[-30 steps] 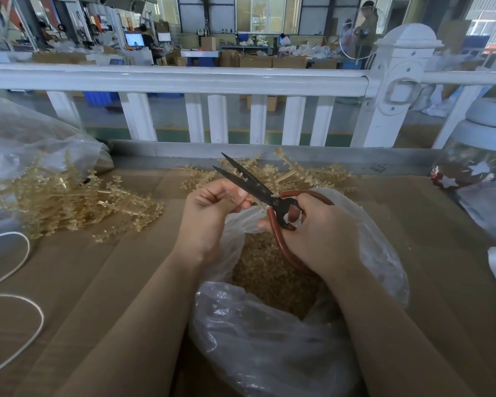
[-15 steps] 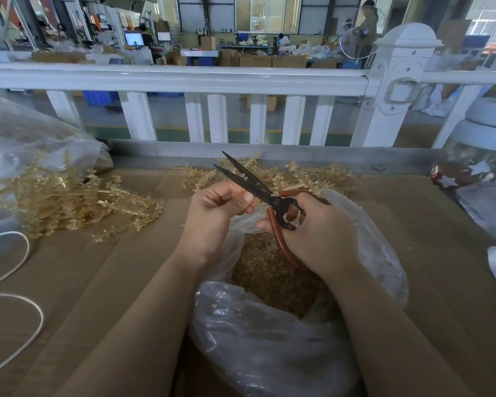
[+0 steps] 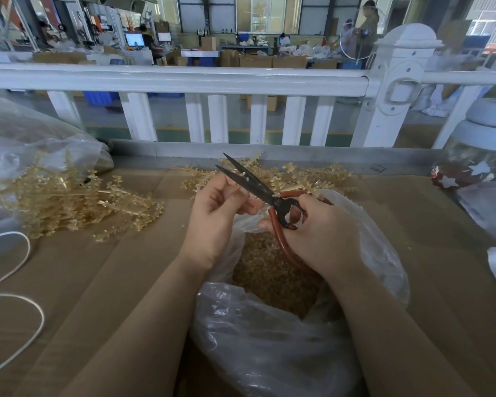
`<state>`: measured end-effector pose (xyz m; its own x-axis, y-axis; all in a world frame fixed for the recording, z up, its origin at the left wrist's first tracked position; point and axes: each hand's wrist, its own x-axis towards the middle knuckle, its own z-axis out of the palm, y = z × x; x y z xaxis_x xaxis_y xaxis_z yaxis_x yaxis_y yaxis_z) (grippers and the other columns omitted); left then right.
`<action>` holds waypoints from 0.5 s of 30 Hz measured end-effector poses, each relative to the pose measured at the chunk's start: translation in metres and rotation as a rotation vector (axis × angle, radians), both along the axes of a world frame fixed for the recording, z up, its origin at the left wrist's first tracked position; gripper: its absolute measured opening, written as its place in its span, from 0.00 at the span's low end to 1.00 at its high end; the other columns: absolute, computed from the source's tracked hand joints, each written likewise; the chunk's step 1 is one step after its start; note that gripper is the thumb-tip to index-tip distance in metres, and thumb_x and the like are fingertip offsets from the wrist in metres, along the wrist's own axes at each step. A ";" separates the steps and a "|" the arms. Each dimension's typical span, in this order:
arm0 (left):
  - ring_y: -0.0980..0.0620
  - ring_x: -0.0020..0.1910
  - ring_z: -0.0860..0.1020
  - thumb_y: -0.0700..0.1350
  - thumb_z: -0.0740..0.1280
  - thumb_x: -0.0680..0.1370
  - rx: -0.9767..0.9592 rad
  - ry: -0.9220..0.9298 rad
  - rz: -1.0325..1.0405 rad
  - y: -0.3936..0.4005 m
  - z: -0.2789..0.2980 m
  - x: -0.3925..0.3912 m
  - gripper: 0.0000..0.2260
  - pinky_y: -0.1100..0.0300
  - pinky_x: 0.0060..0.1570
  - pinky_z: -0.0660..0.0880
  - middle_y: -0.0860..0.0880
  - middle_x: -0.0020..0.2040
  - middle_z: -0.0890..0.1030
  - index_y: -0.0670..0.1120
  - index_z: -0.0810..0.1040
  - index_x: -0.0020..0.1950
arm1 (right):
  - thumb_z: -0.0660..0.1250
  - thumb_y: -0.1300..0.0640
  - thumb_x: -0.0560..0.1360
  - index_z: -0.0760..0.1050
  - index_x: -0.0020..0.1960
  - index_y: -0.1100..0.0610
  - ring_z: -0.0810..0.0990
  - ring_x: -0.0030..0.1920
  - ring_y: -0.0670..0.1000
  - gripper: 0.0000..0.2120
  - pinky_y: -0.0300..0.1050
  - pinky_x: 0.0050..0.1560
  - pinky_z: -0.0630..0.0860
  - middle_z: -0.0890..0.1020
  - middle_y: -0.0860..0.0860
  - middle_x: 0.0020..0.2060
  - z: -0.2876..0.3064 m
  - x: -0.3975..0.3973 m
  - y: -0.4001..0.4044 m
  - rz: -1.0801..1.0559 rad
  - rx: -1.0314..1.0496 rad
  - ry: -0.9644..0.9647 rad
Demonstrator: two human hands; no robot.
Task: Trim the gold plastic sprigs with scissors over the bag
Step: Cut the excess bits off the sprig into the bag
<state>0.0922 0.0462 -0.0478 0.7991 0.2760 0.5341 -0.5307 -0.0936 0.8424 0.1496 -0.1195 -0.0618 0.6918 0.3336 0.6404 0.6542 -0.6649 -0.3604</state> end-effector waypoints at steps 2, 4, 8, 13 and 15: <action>0.53 0.35 0.79 0.33 0.61 0.81 0.006 -0.002 0.007 0.001 0.000 0.000 0.07 0.62 0.42 0.77 0.50 0.36 0.81 0.40 0.77 0.51 | 0.57 0.21 0.67 0.80 0.44 0.51 0.76 0.31 0.41 0.34 0.39 0.34 0.78 0.79 0.41 0.32 0.000 -0.001 0.001 0.010 0.013 -0.003; 0.53 0.35 0.79 0.33 0.60 0.81 0.015 -0.002 0.011 0.001 0.000 0.000 0.07 0.62 0.42 0.77 0.49 0.36 0.81 0.41 0.77 0.51 | 0.56 0.20 0.66 0.80 0.44 0.51 0.76 0.32 0.41 0.36 0.39 0.34 0.78 0.80 0.41 0.33 0.000 -0.001 0.001 0.026 0.030 -0.012; 0.53 0.36 0.78 0.33 0.60 0.82 0.049 0.000 0.017 0.001 -0.001 0.000 0.08 0.62 0.43 0.77 0.50 0.36 0.80 0.42 0.77 0.51 | 0.54 0.19 0.67 0.80 0.45 0.51 0.73 0.32 0.39 0.36 0.31 0.34 0.71 0.77 0.39 0.33 0.000 -0.003 0.001 0.077 0.069 -0.007; 0.53 0.37 0.78 0.31 0.58 0.82 0.049 0.000 0.005 0.000 0.000 0.000 0.06 0.62 0.43 0.77 0.44 0.38 0.79 0.37 0.75 0.53 | 0.55 0.20 0.67 0.77 0.43 0.49 0.74 0.33 0.40 0.34 0.32 0.35 0.72 0.77 0.39 0.34 -0.001 -0.002 0.002 0.104 0.074 0.009; 0.53 0.38 0.78 0.30 0.58 0.82 0.047 0.001 -0.004 -0.002 0.001 0.000 0.07 0.62 0.43 0.77 0.45 0.39 0.79 0.36 0.74 0.54 | 0.56 0.20 0.67 0.76 0.41 0.49 0.74 0.33 0.40 0.32 0.33 0.35 0.72 0.77 0.39 0.34 0.000 -0.002 0.002 0.101 0.077 0.006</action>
